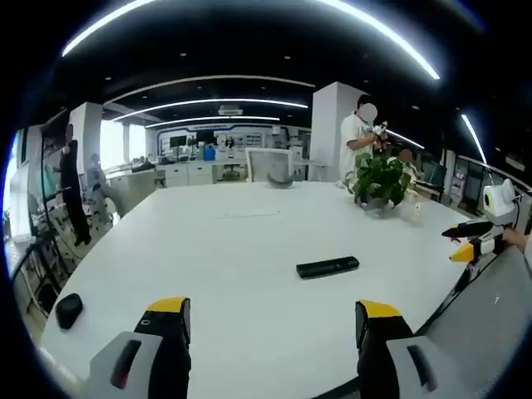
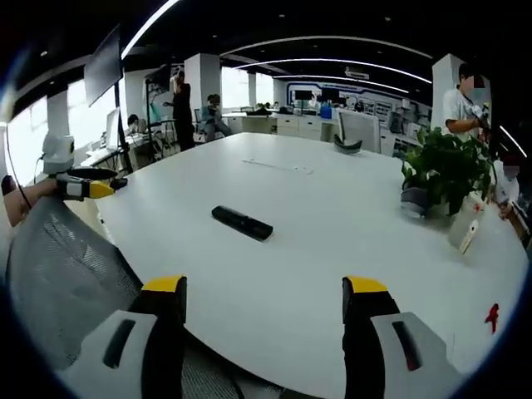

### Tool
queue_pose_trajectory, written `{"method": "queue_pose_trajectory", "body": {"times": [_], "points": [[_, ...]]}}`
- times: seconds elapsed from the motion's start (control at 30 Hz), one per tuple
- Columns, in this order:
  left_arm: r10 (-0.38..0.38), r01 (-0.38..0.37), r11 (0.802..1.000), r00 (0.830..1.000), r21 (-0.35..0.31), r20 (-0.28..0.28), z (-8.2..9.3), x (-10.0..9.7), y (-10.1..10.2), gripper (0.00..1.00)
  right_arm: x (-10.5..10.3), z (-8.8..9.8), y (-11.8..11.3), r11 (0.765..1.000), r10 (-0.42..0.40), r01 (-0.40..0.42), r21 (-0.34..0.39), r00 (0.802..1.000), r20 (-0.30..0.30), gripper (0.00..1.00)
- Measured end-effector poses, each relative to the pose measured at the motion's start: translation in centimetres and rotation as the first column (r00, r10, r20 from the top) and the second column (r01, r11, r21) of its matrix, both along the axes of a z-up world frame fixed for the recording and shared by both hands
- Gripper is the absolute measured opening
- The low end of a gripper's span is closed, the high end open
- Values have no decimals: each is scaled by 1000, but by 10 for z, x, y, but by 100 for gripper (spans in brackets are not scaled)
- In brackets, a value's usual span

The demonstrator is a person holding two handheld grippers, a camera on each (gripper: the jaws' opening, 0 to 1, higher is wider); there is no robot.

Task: Press the specified remote control buttons in sequence, fully releasing each button before pressing the next.

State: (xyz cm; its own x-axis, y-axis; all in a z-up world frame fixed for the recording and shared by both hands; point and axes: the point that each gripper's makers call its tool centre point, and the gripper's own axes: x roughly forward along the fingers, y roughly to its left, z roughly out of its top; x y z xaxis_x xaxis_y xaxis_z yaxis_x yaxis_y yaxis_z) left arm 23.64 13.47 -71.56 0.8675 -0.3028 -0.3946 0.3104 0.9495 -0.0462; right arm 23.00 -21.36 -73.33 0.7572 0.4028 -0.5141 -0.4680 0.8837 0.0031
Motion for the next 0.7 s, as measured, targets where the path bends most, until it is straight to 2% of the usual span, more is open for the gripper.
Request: {"method": "queue_pose_trajectory", "body": {"times": [0.57,0.7], "points": [[6,-5,1000,1000,4,-4,-4,1,4,86,-1,3,4,1000,3,-3,5,1000,13,78],[-1,1,1000,1000,19,-25,-8,0,2,86,-2,-1,2,1000,4,-4,-15,1000,-9,78]]}}
